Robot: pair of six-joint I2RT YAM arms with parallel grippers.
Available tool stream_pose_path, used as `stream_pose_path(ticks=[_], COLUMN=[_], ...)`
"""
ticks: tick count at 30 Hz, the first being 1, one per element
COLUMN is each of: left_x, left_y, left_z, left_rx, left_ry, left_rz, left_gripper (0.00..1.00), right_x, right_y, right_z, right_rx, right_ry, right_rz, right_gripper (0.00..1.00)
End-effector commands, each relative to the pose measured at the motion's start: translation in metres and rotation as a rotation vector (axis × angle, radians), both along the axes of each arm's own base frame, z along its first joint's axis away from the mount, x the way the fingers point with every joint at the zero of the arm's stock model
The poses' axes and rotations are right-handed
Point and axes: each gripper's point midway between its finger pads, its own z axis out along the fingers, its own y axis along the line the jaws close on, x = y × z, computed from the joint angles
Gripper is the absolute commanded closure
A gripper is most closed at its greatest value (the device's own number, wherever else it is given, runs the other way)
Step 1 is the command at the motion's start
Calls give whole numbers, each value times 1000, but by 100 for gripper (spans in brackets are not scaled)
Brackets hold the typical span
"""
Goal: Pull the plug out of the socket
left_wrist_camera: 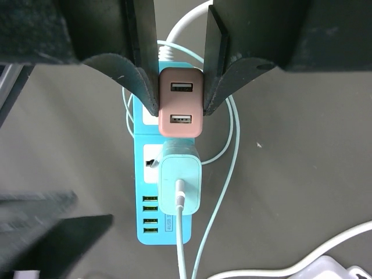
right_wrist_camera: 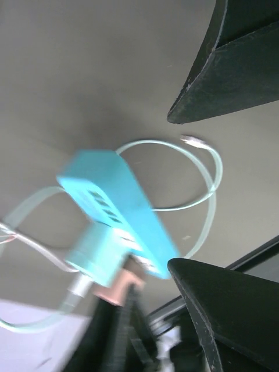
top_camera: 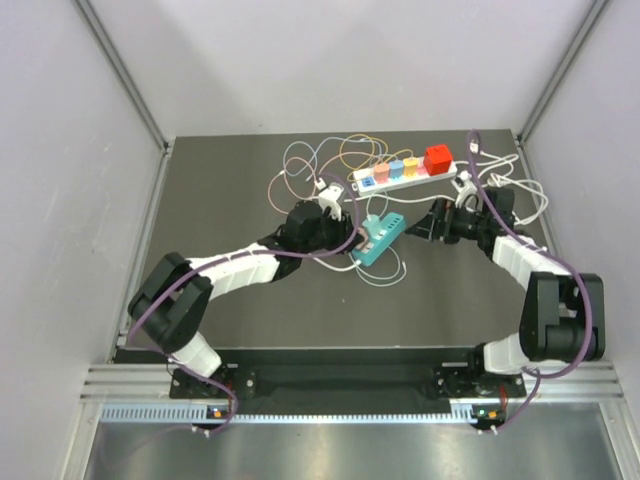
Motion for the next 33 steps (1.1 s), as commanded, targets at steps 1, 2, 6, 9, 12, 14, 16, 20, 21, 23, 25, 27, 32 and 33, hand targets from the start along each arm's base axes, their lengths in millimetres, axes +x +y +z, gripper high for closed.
stream_pose_path(ticks=[1,2,6,9,12,14,16,20,21,23,25,27,32,33], left_x=[-1,-4,-11,-15,-18,-19,-19,-20,-21,-23,-25,-32,-44,-47], left_y=[-5,-5,1,1,1,-1,-2,-7,-8,-11,-14,-18,-23,-22], left_z=[76,75,69,66,63,61,58,54,52,49,42,34,31,30], left_rx=[-181,-182,-175,-161,-149,-138,-128,-114,-105,-93,-77,-73,-120,-118], left_ry=[-193,-197,-206,-215,-223,-227,-231,-244,-250,-254,-251,-233,-219,-224], left_rz=[-2,-3,9,6,3,3,2,4,1,3,-5,-38,-76,-76], left_gripper=[100,100,100,100,100,100,100,100,100,100,100,100,100,100], right_x=[42,43,40,39,36,32,30,28,26,23,22,21,26,24], right_y=[13,17,46,56,64,67,68,69,69,71,72,74,63,61], right_z=[29,24,1,-4,-6,-11,-14,-22,-27,-32,-32,-30,-36,-37], right_rx=[159,179,251,267,263,253,248,240,238,236,229,217,244,251], right_ry=[-27,11,134,158,162,175,191,231,248,257,241,204,197,196], right_rz=[-130,-130,-83,-66,-48,-46,-49,-51,-50,-31,-2,85,110,104], right_gripper=[0,0,0,0,6,15,29,52,56,69,83,92,100,100])
